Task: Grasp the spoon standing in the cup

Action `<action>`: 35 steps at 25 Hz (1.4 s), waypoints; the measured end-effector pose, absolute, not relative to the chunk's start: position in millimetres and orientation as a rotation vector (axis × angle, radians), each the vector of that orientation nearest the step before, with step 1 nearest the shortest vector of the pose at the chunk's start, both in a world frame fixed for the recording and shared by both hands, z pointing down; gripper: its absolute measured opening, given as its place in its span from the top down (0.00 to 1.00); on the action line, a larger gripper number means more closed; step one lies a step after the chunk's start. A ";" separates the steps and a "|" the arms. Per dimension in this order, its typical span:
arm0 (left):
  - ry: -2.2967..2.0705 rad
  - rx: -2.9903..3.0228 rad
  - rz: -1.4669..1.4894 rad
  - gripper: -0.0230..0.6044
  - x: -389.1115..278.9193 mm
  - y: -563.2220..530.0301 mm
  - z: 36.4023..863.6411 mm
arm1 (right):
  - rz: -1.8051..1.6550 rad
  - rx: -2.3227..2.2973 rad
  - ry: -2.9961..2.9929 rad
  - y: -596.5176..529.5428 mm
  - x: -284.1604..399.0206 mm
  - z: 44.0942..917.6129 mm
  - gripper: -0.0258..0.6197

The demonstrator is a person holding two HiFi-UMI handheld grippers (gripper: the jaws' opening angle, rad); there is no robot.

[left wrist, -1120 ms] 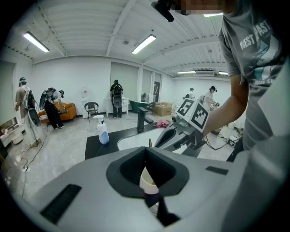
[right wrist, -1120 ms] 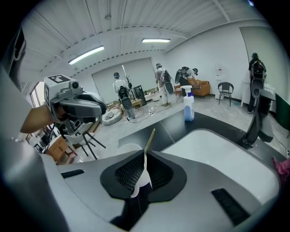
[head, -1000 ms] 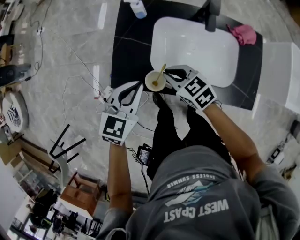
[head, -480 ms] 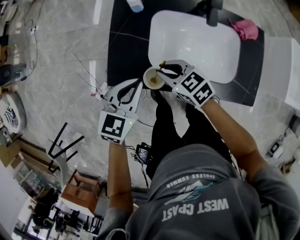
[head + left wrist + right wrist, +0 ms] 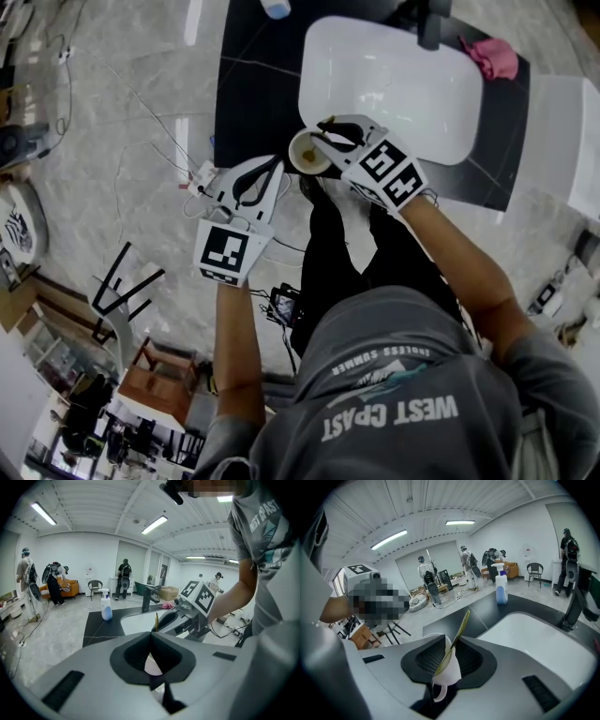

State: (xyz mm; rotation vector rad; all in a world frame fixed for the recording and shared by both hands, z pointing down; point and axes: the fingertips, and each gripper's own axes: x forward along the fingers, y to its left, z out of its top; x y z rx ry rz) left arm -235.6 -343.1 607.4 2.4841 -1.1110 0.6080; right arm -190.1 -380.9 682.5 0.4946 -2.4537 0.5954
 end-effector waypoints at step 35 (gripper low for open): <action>-1.261 2.520 0.565 0.97 -246.1 -320.0 549.9 | 0.333 0.481 -2.526 -359.9 -200.4 597.8 0.91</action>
